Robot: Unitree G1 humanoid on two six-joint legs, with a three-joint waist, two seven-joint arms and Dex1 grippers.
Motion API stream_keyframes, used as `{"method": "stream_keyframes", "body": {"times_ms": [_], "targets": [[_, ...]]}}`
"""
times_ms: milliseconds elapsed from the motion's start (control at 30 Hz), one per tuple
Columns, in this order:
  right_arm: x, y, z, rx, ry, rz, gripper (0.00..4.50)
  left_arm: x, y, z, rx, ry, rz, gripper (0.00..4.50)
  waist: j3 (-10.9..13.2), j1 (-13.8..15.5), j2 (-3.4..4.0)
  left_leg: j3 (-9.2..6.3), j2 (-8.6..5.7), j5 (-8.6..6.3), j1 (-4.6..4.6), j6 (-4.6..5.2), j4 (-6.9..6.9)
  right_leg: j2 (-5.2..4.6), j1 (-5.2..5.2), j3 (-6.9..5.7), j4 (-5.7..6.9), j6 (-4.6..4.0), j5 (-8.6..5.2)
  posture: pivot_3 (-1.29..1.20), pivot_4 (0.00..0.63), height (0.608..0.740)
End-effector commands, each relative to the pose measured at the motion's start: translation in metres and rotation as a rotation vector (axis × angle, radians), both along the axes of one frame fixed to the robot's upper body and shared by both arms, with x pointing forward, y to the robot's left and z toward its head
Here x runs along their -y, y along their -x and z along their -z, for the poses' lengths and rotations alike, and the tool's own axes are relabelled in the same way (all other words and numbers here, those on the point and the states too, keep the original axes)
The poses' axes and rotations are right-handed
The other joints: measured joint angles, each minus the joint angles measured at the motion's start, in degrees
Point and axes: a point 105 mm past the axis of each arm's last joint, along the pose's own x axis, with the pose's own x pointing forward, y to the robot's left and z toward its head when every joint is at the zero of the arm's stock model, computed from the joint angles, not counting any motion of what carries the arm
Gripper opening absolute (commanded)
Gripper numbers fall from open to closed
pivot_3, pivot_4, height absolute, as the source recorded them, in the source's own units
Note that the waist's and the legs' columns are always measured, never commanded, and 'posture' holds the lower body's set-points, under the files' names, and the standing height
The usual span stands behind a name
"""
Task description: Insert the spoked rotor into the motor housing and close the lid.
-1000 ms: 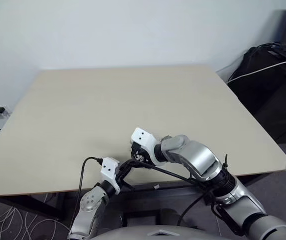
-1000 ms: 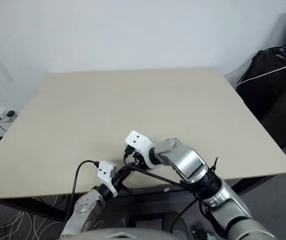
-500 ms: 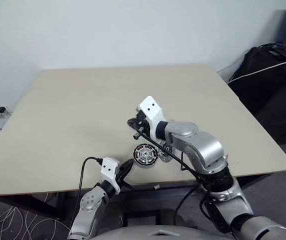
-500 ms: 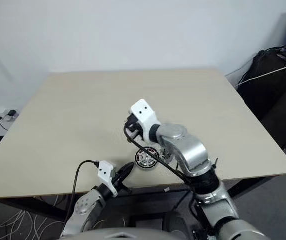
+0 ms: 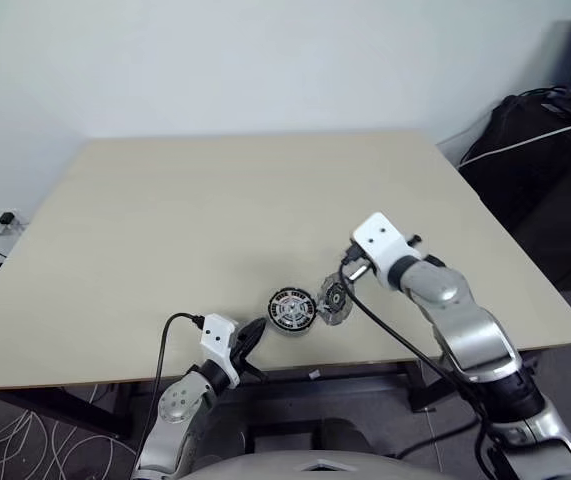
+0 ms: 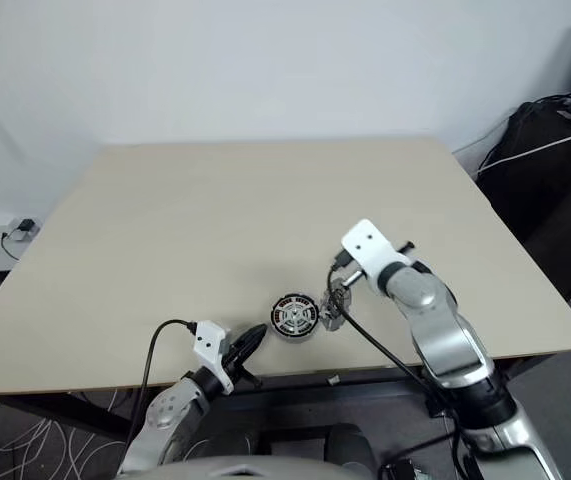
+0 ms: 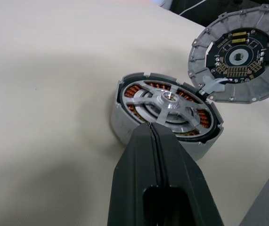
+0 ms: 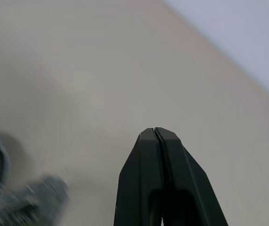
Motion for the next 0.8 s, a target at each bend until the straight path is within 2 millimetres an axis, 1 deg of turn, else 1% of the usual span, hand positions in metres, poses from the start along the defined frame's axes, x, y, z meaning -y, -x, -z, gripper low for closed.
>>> {"method": "stream_keyframes", "body": {"times_ms": [33,167,233,300,433,567,700,800], "targets": [[0.014,0.008,0.001,0.012,0.015,0.052,0.03,0.002,-0.005,-0.017,0.059,0.023,0.003,0.00,-0.01,0.11,0.00,0.00,0.01,0.00,0.00,0.00,0.00,0.01,0.01,0.01,0.01,0.01,0.00,0.00,0.000,0.740],[0.016,0.025,0.022,-0.064,-0.027,0.090,0.03,0.001,-0.004,-0.017,0.056,0.021,0.004,0.00,0.00,0.26,0.00,0.05,0.02,0.01,0.01,0.01,0.02,0.01,0.01,0.05,0.01,0.15,-0.10,0.00,0.000,0.740],[0.012,0.032,0.030,-0.090,-0.067,0.108,0.03,0.001,-0.004,-0.018,0.056,0.019,0.005,0.00,0.00,0.29,0.00,0.06,0.04,0.01,0.01,0.03,0.05,0.03,0.02,0.07,0.01,0.17,-0.11,0.00,0.000,0.740],[0.004,0.036,0.033,-0.101,-0.114,0.115,0.03,0.001,-0.004,-0.018,0.055,0.019,0.008,0.00,0.00,0.32,0.00,0.07,0.04,0.02,0.01,0.03,0.07,0.04,0.01,0.09,0.01,0.19,-0.11,0.00,0.000,0.740],[-0.016,0.041,0.036,-0.122,-0.203,0.108,0.03,0.002,-0.004,-0.018,0.053,0.016,0.017,0.00,0.00,0.41,0.00,0.07,0.04,0.02,0.02,0.03,0.12,0.04,0.03,0.10,0.02,0.24,-0.09,0.00,0.000,0.740],[-0.042,0.043,0.030,-0.130,-0.281,0.086,0.03,0.001,-0.004,-0.018,0.053,0.009,0.026,0.00,0.00,0.50,0.00,0.07,0.04,0.02,0.02,0.04,0.15,0.04,0.04,0.10,0.02,0.25,-0.08,0.00,0.000,0.740],[-0.065,0.042,0.024,-0.134,-0.298,0.072,0.03,0.001,-0.004,-0.018,0.052,0.007,0.026,0.00,0.00,0.44,0.01,0.06,0.05,0.02,0.02,0.03,0.14,0.04,0.02,0.11,0.03,0.25,-0.08,0.00,0.000,0.740],[-0.078,0.037,0.026,-0.139,-0.293,0.066,0.03,0.001,-0.004,-0.017,0.050,0.007,0.026,0.00,0.00,0.43,0.01,0.06,0.05,0.02,0.02,0.03,0.14,0.04,0.01,0.11,0.04,0.24,-0.08,0.00,0.000,0.740]]}}
